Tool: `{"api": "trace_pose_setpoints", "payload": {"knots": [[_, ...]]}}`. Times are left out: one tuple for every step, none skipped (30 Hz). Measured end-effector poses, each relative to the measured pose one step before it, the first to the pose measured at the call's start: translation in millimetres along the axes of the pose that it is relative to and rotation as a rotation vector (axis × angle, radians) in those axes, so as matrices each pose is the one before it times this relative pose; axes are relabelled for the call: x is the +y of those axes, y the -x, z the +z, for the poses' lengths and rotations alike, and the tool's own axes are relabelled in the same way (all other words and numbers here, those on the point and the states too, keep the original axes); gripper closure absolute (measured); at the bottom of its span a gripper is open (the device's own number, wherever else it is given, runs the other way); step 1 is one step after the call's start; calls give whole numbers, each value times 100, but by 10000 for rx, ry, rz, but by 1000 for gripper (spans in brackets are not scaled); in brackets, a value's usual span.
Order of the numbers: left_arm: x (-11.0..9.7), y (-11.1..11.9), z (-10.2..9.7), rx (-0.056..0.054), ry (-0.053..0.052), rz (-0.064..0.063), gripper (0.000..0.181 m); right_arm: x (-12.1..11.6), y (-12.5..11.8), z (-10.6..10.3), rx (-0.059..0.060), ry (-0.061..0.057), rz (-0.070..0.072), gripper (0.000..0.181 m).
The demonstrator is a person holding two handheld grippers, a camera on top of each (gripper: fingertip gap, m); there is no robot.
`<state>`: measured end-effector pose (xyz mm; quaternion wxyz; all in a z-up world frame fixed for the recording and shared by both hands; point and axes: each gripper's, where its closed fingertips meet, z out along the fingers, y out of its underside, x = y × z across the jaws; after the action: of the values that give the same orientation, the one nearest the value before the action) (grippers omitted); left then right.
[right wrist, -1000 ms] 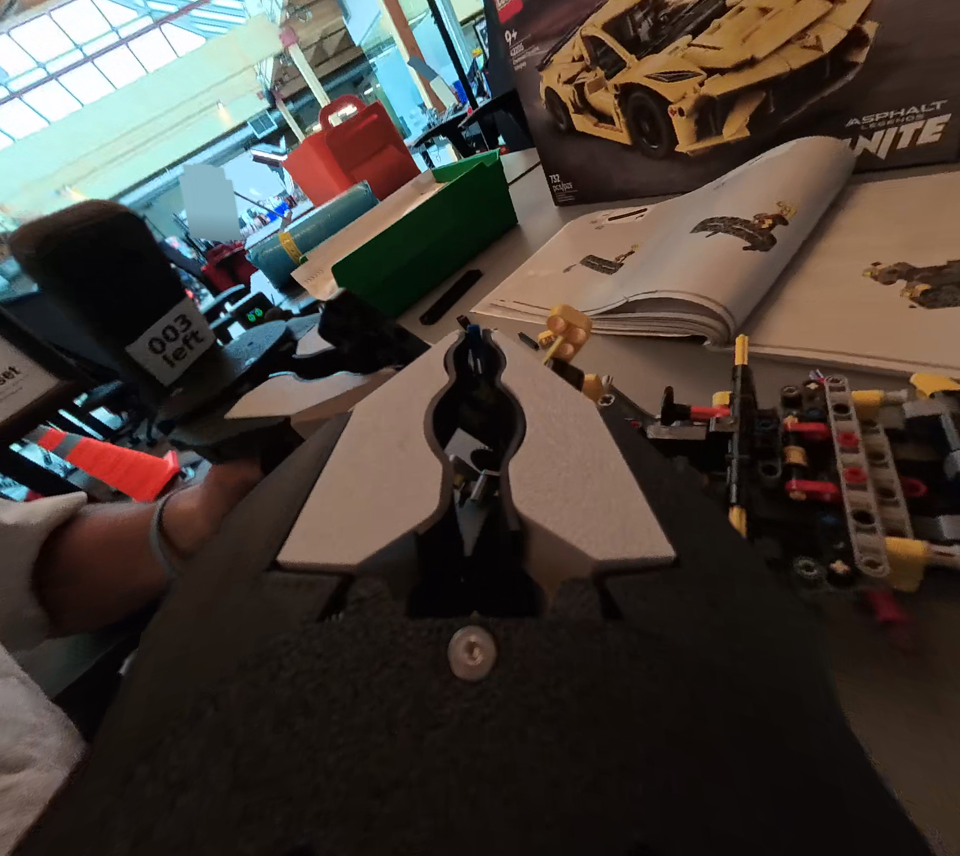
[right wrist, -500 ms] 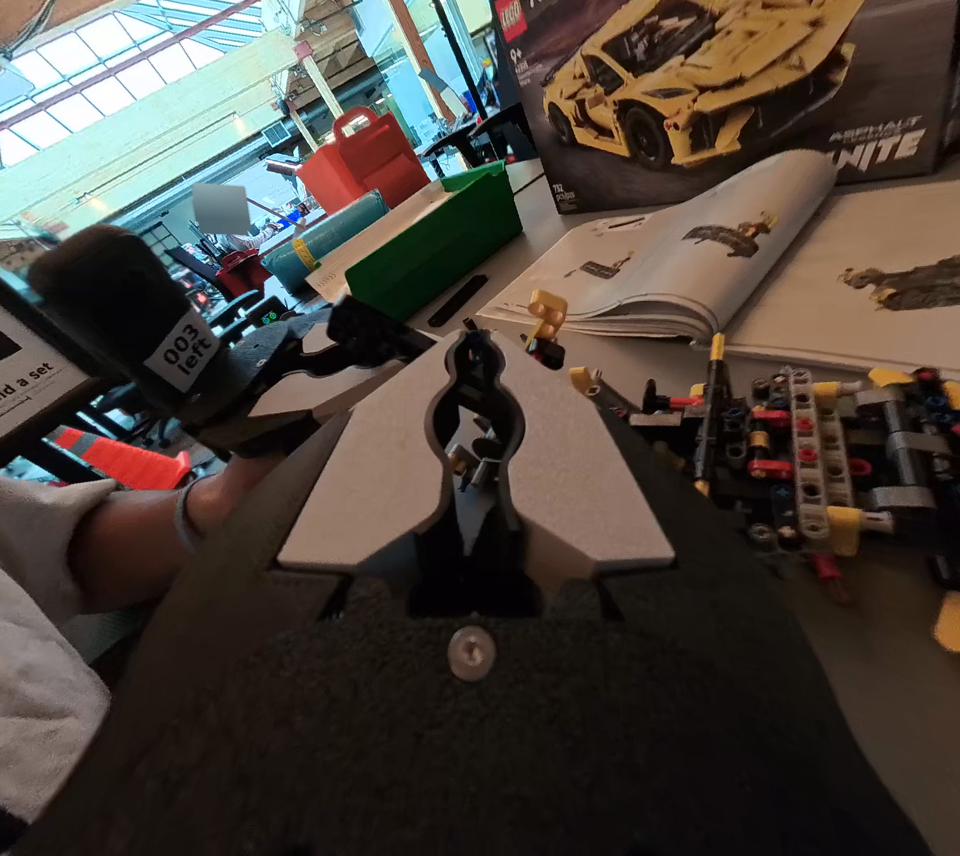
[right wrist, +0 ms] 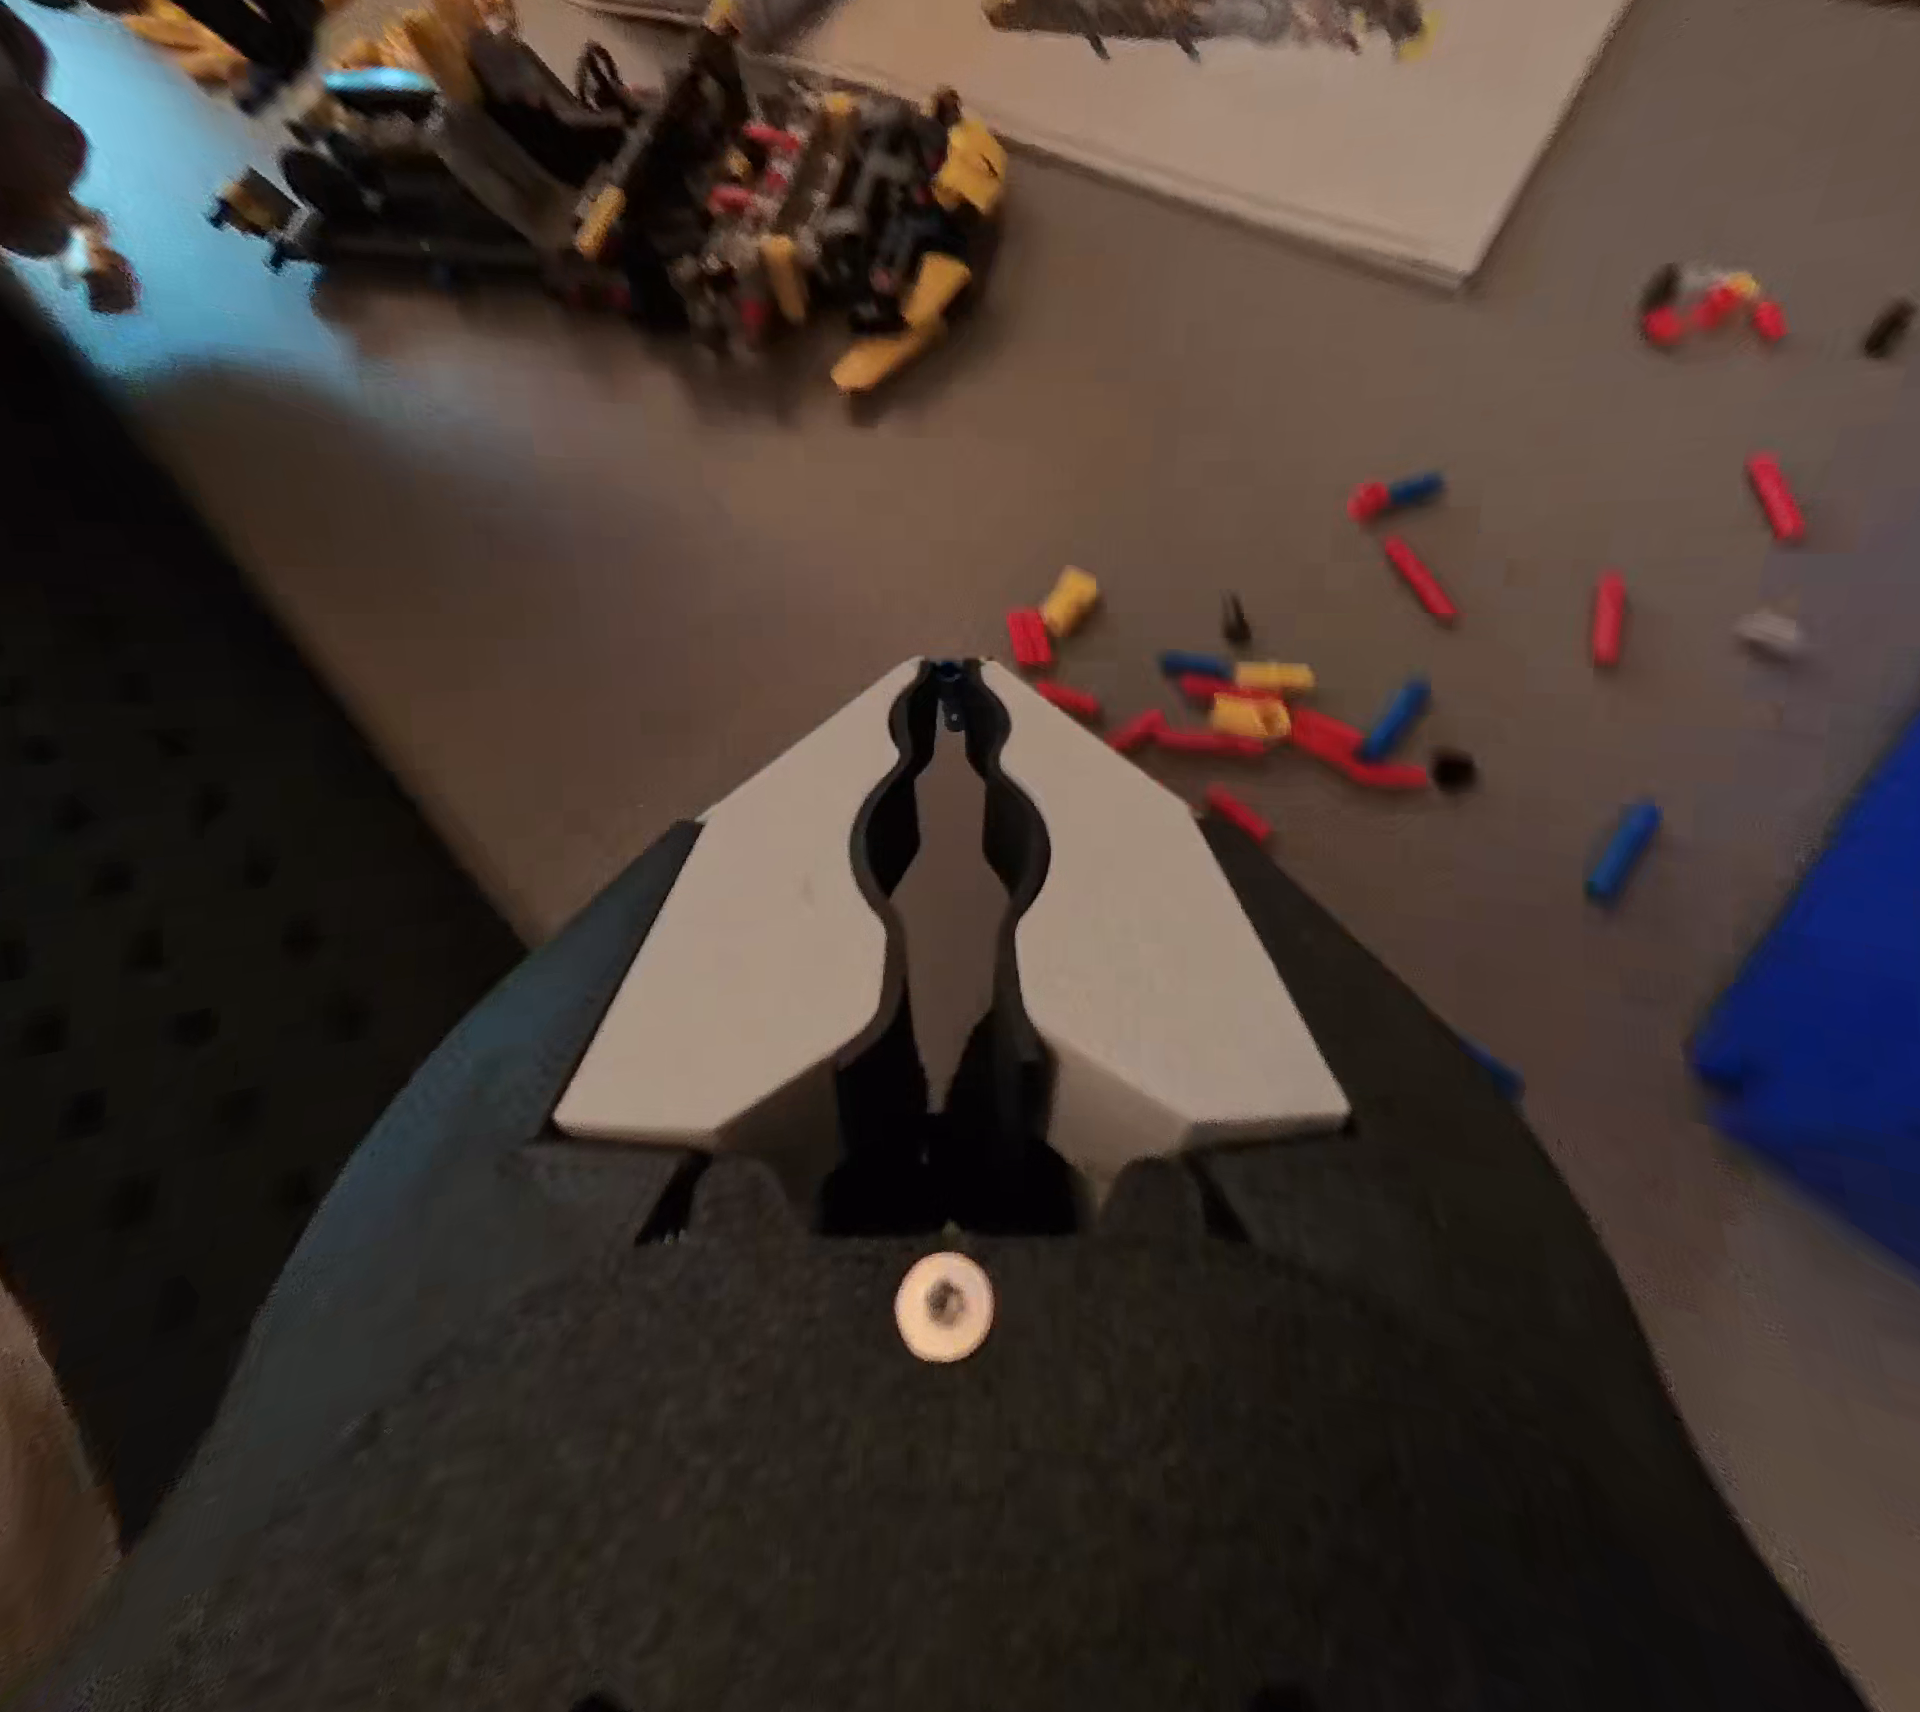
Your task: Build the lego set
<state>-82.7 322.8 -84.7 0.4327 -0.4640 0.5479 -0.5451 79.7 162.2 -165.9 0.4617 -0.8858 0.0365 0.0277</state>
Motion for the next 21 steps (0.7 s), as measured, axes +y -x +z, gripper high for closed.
{"api": "trace_pose_setpoints", "payload": {"knots": [[-57,4,-17,80,-57,-170,172,761,-405,-687,131,57,85,177],[-59,34,-30,53,-49,-150,172,642,-318,-582,107,34,99,177],[-58,47,-23,30,-48,-120,173,576,-193,-432,62,25,80,177],[-56,48,-26,25,-39,-99,173,531,-120,-322,49,11,48,177],[-31,19,-27,30,-29,-90,172,503,-79,-228,53,5,13,177],[-14,11,-12,32,-17,-76,172,509,-45,-181,71,56,-1,177],[11,7,-12,16,-2,-43,172,439,-71,-152,111,64,-28,177],[39,22,2,-1,16,-20,173,301,-9,-130,88,-10,-47,177],[57,5,27,7,28,-11,173,180,-15,-81,73,-58,-26,177],[66,-13,25,14,35,-9,172,166,21,-25,40,-23,-13,177],[23,-15,20,5,16,-6,173,106,135,-1,-57,-25,-12,177],[-17,2,-11,-3,-13,3,173,53,126,-18,-58,-1,-13,177],[-14,22,-8,-5,-9,-3,173,-8,-28,-47,35,-21,-6,177],[30,12,-4,4,10,-23,173,-76,-55,-69,40,-59,-32,177],[52,14,4,12,20,-39,173,-11,-41,-71,25,-30,-40,177],[26,15,12,9,9,-41,173,69,-77,-30,32,27,-12,177],[-26,30,-13,1,-14,-34,173,110,-51,5,3,61,4,177],[-17,27,-10,3,-15,-24,173,39,1,1,-14,18,17,177],[25,3,8,11,7,-25,173,7,11,-3,-1,4,0,177],[33,-4,2,12,19,-18,173,46,-17,-24,29,15,-33,177],[10,-15,7,6,7,1,173,35,2,-39,34,3,-36,177]]}}
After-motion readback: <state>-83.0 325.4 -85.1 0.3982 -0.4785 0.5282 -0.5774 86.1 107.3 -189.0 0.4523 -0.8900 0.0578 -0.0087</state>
